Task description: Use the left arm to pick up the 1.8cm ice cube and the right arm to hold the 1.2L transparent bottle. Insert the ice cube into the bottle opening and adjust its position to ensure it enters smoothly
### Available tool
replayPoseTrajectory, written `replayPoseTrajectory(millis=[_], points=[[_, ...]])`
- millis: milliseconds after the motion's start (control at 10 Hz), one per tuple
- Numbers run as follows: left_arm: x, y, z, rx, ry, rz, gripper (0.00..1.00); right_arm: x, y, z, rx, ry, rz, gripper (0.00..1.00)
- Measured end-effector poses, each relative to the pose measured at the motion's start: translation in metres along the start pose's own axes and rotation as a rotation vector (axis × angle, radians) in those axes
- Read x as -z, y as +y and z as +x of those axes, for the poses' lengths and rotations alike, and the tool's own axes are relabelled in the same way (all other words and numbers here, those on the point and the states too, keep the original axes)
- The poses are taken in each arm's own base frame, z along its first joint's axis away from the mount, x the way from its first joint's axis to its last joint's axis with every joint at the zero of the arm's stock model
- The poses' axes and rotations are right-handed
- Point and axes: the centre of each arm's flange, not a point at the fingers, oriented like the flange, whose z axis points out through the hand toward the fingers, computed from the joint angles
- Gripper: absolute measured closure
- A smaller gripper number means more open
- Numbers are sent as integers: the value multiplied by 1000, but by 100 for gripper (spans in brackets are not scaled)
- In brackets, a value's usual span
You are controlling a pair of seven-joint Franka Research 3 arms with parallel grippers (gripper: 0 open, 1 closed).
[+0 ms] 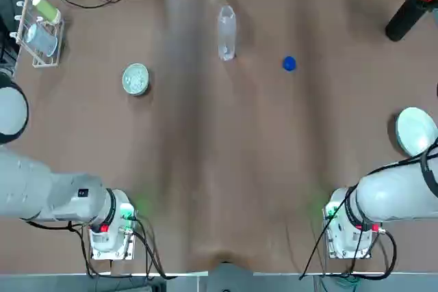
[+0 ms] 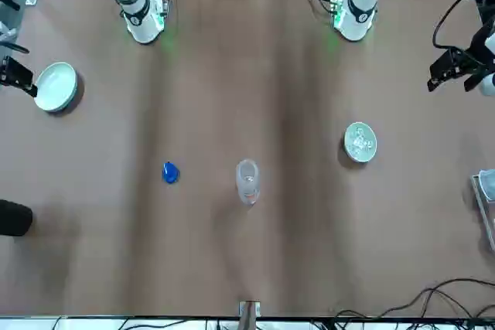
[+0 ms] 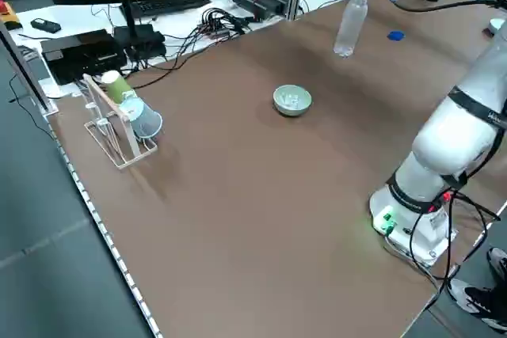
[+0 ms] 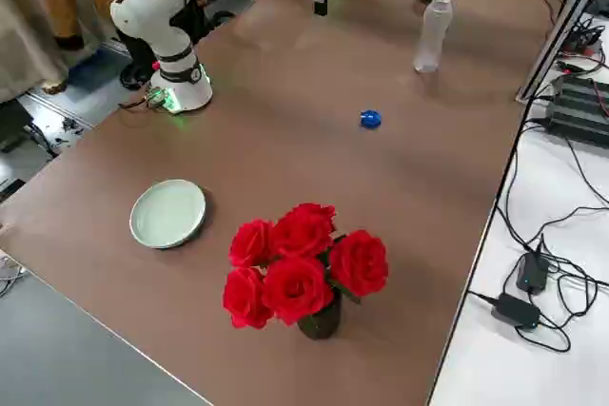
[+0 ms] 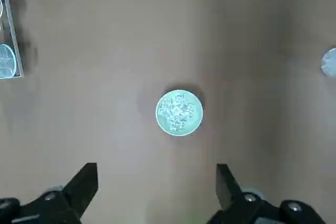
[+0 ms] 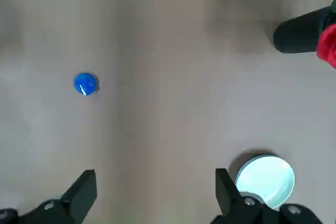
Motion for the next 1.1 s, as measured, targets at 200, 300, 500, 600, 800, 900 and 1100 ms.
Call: replayPoseTrajectory(millis=[200,300,500,600,800,900,1100], points=[[2,0,-1,1,4,0,1,0,-1,0,1,1,0,0],[2,0,-1,1,3,0,1,0,-1,0,1,1,0,0],[0,0,-1,1,0,0,1,0,-3,0,7,1,0,0],[-1,-1,-1,5,-1,0,1,0,-9,1,25,1,1,0],[-8,-1,2,11,0,0,0,-7,-35,12,101,21,43,0],[-18,0,5,11,-2,0,0,-17,-41,19,145,15,73,0],[-63,1,14,8,-1,0,0,-49,-49,41,254,0,160,0]])
